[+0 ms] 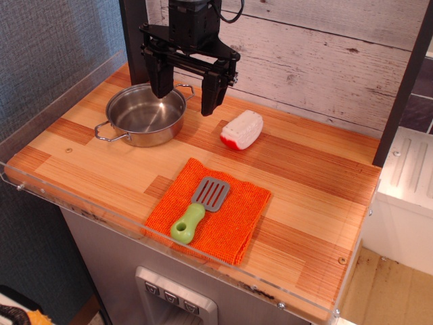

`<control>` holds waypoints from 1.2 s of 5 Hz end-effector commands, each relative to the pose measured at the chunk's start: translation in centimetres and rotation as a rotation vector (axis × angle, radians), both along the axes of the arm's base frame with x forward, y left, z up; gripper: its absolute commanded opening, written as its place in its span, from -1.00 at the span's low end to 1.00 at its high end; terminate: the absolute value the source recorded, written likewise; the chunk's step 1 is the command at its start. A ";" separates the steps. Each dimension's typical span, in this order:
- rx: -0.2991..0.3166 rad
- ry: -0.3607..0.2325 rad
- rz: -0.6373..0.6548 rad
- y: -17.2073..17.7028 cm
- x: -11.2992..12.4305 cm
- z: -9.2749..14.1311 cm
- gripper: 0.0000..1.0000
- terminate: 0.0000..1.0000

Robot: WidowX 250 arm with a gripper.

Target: Place apple into pot. the apple is in the pot

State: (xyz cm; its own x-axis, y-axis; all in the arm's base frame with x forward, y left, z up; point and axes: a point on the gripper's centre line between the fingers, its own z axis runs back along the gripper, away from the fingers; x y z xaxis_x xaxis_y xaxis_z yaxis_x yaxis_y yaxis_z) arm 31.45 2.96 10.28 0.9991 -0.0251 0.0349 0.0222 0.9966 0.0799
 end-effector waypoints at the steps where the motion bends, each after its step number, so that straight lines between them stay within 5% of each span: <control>1: 0.000 0.000 0.000 0.0 0.0 0.0 1.00 -1.00; 4: 0.035 -0.033 -0.114 -4.1 5.8 -2.6 1.00 -1.00; 6: 0.068 0.038 -0.125 -3.8 7.3 -5.2 1.00 -1.00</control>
